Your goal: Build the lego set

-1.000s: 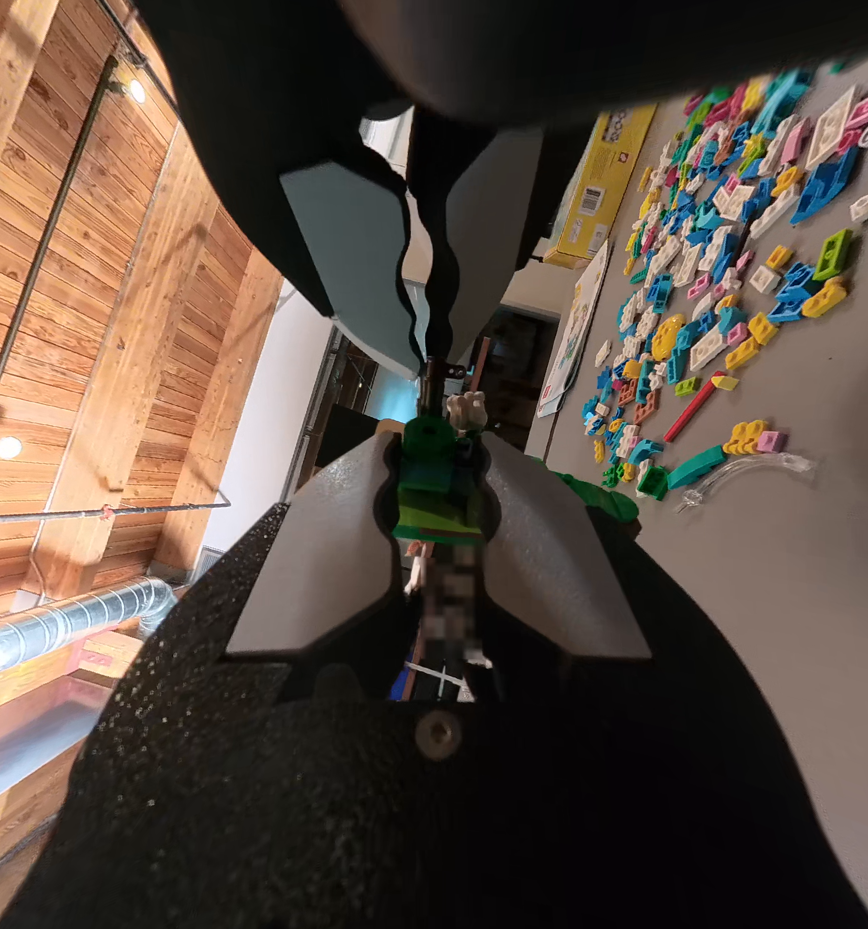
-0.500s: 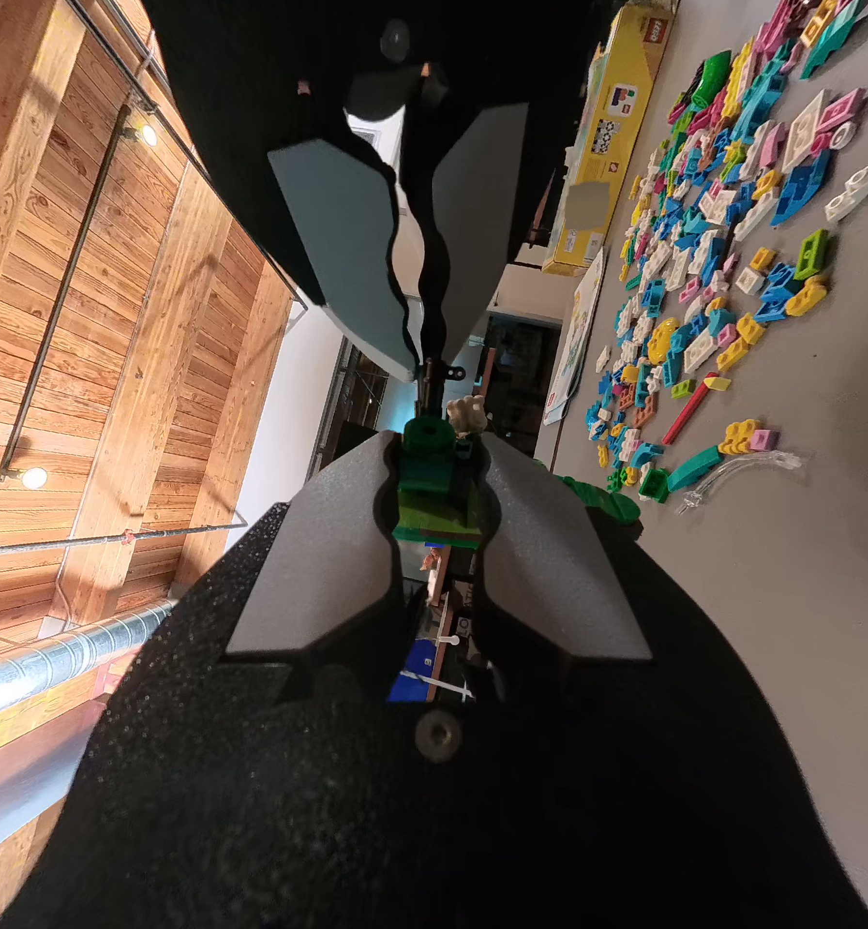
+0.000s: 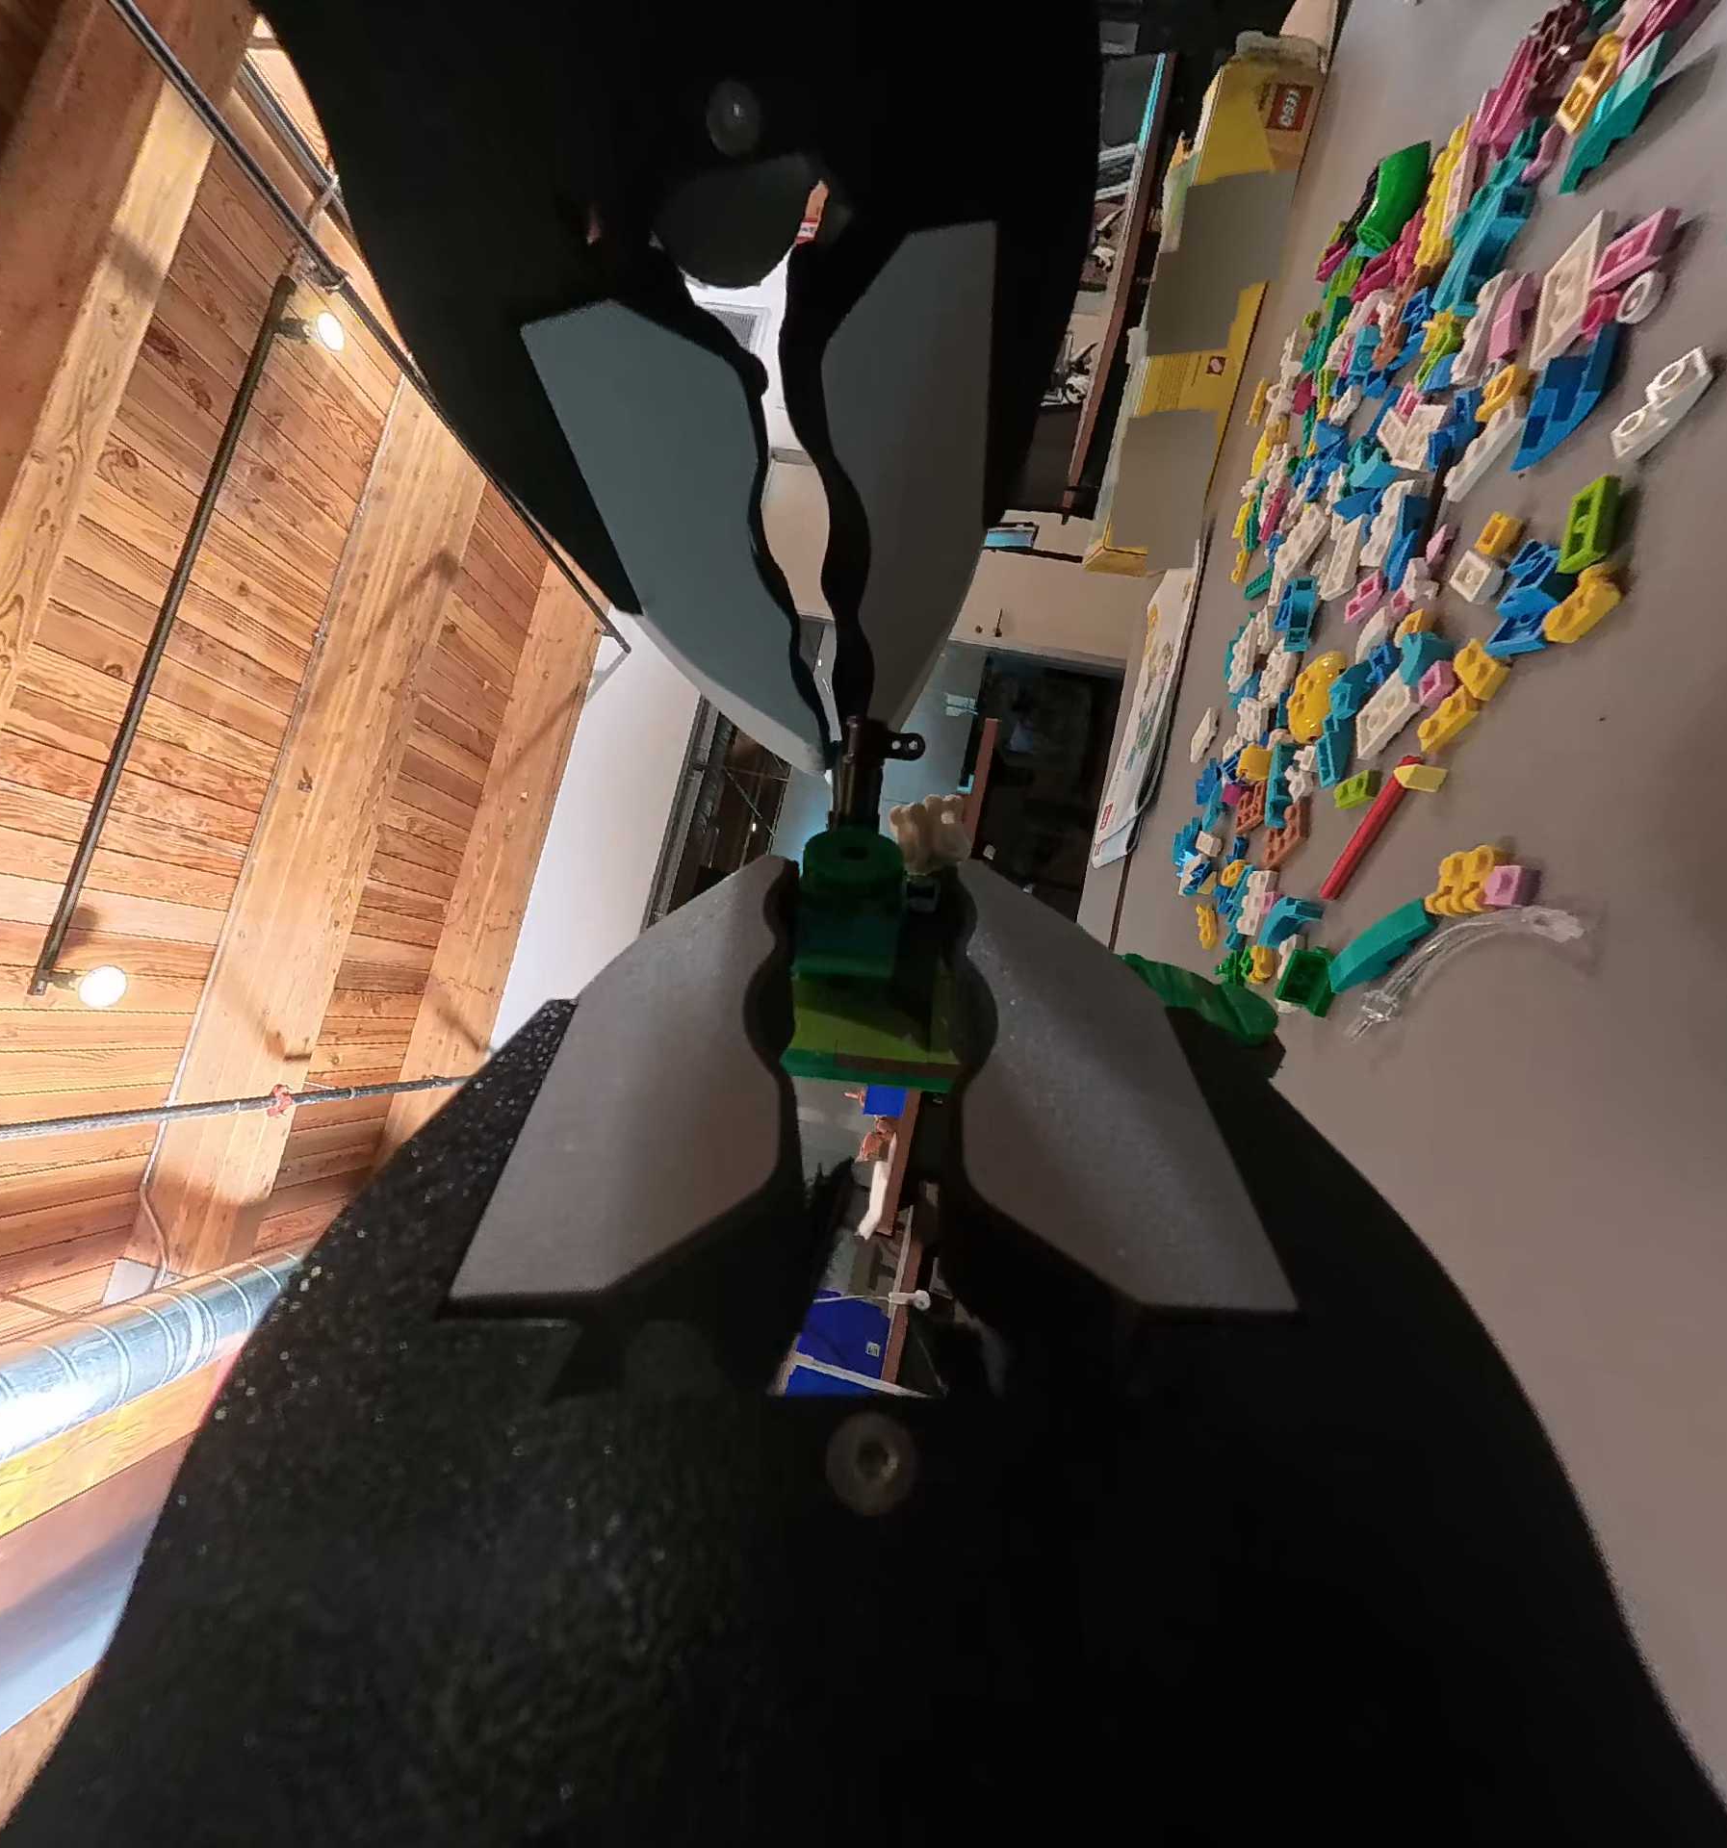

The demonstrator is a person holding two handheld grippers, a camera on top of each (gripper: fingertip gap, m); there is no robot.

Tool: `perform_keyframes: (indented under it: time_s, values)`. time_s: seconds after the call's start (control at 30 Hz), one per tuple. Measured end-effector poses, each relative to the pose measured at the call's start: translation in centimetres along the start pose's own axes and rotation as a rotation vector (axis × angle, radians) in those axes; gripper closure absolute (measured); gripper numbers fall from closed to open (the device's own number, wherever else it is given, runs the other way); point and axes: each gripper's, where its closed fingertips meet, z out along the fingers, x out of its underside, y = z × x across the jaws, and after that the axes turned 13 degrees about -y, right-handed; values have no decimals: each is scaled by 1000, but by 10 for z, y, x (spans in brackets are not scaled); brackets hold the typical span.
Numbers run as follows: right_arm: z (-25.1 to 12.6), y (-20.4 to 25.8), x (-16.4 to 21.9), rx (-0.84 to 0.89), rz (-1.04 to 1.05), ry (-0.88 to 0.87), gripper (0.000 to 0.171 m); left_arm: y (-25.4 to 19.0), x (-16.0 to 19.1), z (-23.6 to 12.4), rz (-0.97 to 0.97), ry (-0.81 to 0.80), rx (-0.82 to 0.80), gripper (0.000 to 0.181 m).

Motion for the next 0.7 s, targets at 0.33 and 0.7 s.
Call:
perform_keyframes:
  time_s: [0.33, 0.7]
  values:
    - [-1, 1, -5, -15, 27, -37, 169, -1, 1, 0, -1, 1, 5, 155]
    - [-1, 2, -4, -29, 57, -37, 169, -1, -2, 0, 0, -8, 5, 155]
